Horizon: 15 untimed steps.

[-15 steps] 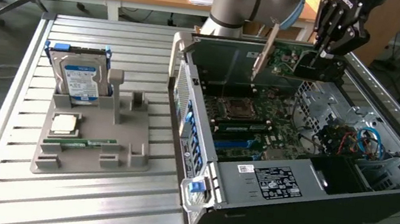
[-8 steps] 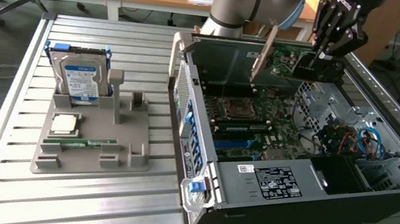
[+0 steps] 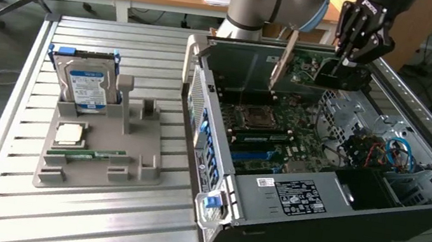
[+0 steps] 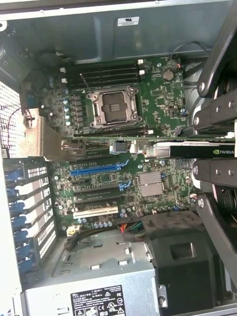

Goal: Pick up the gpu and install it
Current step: 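Insert the gpu into the slot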

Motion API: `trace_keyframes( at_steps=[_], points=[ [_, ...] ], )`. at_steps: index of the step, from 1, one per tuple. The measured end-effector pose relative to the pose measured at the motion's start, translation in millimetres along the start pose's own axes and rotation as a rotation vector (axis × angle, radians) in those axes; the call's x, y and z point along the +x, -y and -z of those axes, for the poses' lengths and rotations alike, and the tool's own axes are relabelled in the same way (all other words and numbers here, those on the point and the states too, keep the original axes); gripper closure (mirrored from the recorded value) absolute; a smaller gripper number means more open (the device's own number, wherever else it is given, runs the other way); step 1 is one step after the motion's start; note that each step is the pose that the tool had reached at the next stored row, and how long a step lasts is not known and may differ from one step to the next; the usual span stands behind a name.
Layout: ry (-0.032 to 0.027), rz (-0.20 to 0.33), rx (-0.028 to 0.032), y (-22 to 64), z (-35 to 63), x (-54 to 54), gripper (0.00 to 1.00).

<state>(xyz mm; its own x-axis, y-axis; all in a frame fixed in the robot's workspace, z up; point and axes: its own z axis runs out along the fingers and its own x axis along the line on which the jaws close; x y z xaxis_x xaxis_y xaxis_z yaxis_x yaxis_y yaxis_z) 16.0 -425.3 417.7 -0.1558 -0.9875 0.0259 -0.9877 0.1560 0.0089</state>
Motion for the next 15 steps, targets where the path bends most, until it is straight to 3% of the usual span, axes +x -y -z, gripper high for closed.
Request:
trace_keyframes(
  at_steps=[10, 15],
  points=[
    [0.0019, 0.012, 0.0001, -0.6, -4.4, 0.8, 0.74],
    [0.0093, 0.025, 0.0034, -2.1, -6.8, 1.7, 0.74]
  ],
)
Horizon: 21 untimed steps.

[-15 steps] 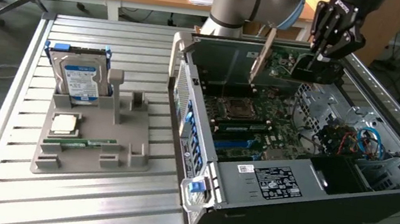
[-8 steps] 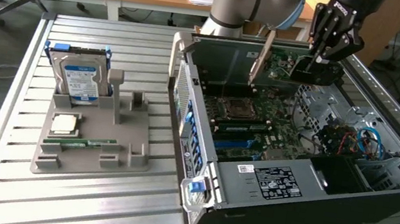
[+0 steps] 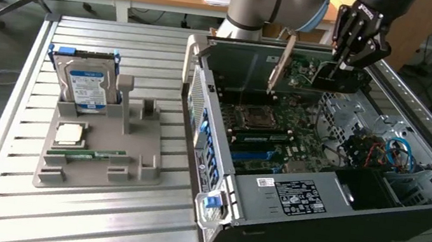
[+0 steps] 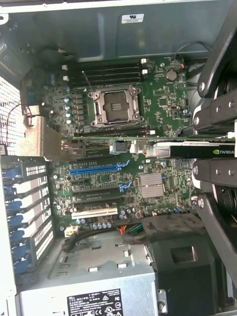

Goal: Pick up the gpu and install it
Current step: 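Insert the gpu into the slot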

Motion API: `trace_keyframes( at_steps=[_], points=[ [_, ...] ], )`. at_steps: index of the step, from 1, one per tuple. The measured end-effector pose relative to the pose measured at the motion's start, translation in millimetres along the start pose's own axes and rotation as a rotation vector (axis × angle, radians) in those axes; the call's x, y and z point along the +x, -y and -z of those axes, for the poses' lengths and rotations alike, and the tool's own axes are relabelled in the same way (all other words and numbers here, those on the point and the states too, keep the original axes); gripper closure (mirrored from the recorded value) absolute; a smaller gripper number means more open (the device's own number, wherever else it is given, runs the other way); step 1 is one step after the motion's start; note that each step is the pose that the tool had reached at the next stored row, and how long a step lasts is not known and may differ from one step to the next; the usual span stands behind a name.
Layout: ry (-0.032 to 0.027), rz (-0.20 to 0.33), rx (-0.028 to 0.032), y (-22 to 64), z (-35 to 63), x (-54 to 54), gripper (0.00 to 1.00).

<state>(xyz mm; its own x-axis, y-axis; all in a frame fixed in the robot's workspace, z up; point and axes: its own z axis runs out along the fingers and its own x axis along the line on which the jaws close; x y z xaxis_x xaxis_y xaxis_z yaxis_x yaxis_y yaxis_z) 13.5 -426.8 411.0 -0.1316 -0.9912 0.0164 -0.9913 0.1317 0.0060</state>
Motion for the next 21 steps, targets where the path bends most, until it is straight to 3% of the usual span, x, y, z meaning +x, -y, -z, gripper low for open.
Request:
trace_keyframes(
  at_steps=[5, 21],
  points=[
    [0.0033, 0.015, 0.0016, -1.6, -2.0, 1.1, 0.74],
    [0.0058, 0.022, 0.0023, -2.9, -7.0, 1.5, 0.74]
  ],
)
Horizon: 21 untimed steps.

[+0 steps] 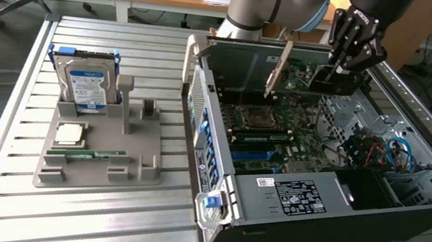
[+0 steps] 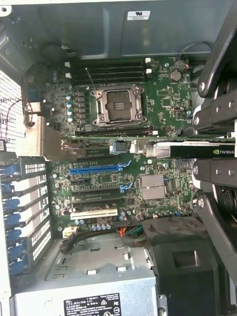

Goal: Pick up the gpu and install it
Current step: 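Insert the gpu into the slot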

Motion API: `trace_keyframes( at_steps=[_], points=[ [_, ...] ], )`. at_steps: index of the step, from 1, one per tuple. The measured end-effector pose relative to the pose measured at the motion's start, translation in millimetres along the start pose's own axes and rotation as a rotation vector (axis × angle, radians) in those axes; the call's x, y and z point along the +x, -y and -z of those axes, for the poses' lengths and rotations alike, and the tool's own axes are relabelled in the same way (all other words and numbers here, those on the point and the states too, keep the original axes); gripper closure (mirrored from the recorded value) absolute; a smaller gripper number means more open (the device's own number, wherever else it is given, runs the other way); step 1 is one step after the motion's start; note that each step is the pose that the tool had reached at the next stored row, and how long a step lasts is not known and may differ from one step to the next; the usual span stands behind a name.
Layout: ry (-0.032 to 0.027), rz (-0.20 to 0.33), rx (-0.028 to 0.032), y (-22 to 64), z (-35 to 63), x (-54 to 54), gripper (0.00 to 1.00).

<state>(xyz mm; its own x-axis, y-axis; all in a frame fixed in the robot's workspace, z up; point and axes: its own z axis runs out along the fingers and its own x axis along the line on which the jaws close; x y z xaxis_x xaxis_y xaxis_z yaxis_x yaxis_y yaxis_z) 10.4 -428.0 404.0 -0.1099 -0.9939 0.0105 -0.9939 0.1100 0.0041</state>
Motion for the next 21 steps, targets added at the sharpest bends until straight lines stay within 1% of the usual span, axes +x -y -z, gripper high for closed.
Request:
trace_keyframes(
  at_steps=[3, 7, 10, 16, 21],
  points=[
    [0.0002, 0.0, 0.0, 0.2, -0.2, 1.8, 0.74],
    [0.0004, 0.0, 0.0, 0.5, -0.2, 8.6, 0.74],
    [0.0012, 0.0, 0.0, 0.2, -1.3, 10.0, 0.74],
    [0.0036, 0.002, -0.0003, -1.1, -8.4, 11.2, 0.74],
    [0.0077, 0.005, 0.0, -3.2, -16.5, 11.9, 0.74]
  ],
)
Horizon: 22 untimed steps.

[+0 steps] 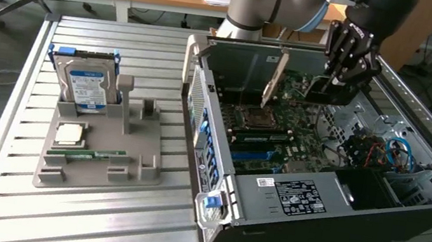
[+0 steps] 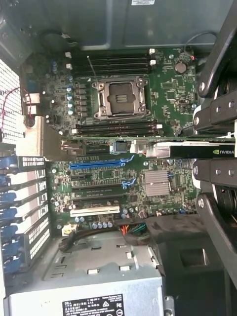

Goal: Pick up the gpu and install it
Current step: 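Insert the gpu into the slot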

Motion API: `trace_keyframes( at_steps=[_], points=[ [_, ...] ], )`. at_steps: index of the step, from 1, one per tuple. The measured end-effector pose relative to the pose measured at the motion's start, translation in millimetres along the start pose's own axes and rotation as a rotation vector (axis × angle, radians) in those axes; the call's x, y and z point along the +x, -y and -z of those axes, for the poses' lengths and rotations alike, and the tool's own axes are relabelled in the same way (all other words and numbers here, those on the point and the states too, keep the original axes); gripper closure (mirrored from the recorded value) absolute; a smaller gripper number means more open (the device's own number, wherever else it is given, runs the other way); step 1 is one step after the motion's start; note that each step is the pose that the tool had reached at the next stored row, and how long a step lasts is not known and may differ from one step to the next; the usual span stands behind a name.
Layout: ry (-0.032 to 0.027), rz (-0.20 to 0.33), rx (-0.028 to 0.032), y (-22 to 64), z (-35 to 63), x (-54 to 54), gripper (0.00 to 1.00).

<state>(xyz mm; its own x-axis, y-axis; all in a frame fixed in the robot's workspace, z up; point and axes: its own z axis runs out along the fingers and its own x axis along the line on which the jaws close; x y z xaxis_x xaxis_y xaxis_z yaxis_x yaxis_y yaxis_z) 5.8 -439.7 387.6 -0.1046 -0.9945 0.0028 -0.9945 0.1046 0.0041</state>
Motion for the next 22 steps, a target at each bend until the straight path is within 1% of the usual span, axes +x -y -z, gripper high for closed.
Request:
trace_keyframes(
  at_steps=[5, 15, 22],
  points=[
    [0.0041, 0.004, 0.0008, -2.2, -6.8, 0.8, 0.74],
    [0.0137, 0.025, 0.0051, -6.0, -17.8, 2.0, 0.74],
    [0.0183, 0.043, 0.0076, -8.3, -24.7, 2.9, 0.74]
  ],
)
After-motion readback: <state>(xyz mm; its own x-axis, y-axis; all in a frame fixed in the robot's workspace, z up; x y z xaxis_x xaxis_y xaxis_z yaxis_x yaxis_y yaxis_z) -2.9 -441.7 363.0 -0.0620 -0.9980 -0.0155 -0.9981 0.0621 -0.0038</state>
